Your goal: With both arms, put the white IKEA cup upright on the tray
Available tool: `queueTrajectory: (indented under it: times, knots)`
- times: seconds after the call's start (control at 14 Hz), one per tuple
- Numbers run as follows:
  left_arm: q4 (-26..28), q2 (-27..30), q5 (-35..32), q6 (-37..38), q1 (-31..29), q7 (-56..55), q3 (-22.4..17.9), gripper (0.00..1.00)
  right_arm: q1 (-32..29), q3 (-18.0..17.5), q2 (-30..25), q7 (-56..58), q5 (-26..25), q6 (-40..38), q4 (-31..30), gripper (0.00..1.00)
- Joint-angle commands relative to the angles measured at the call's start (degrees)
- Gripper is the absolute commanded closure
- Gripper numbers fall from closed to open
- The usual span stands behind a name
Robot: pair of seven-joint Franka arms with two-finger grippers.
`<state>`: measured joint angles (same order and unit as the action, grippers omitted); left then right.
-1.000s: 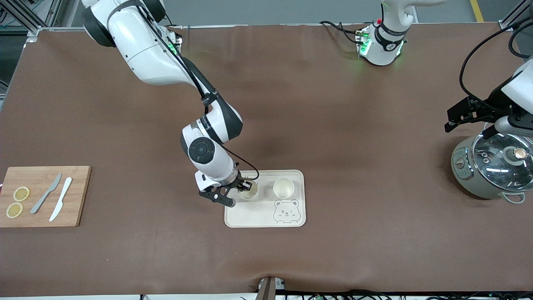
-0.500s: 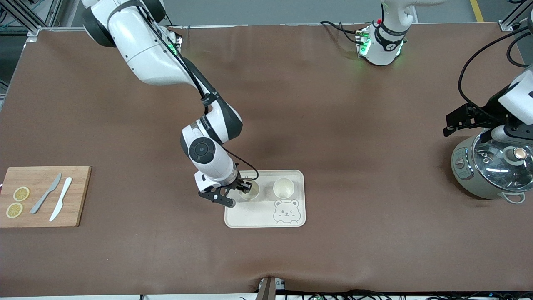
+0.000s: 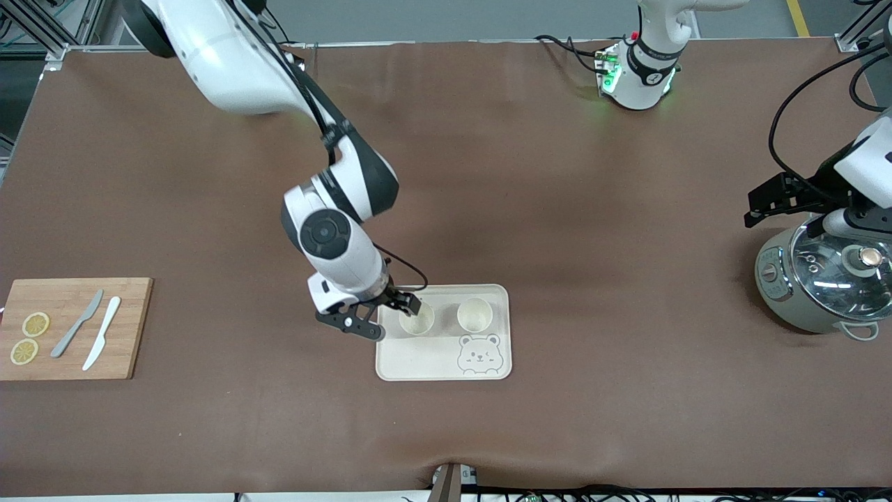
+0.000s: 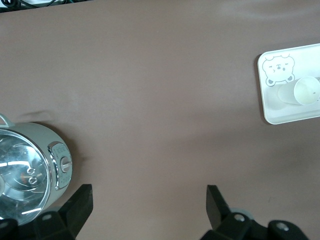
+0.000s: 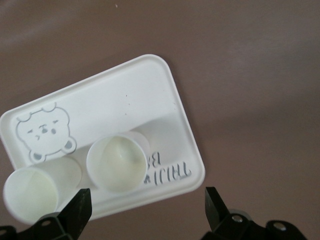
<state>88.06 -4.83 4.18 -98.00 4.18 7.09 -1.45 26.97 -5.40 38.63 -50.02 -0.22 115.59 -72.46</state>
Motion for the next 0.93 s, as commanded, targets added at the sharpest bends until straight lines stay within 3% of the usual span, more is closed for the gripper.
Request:
queueTrajectory:
  times: [0.0,0.36,0.64,0.86]
  knots:
    - [-1.3,-0.5,-1.8,1.2,1.2,0.5,-0.2,0.0,0.5,-0.4,-11.6,-0.5,-0.1,-10.0,-3.0,0.0]
    - [-0.4,-1.8,-5.2,1.9,1.4,5.8,1.2,0.0,0.0,-1.2,-28.5,5.3,0.1,-29.0,-3.4,0.0]
    - [0.1,-2.3,-5.3,1.9,2.1,3.1,1.2,0.0,-4.1,0.1,-45.9,15.8,0.1,-35.0,-14.7,0.0]
    - [0.1,-2.5,-6.6,1.9,1.6,0.6,1.3,0.0,-10.5,6.7,-49.4,34.6,0.0,-38.9,-15.6,0.0]
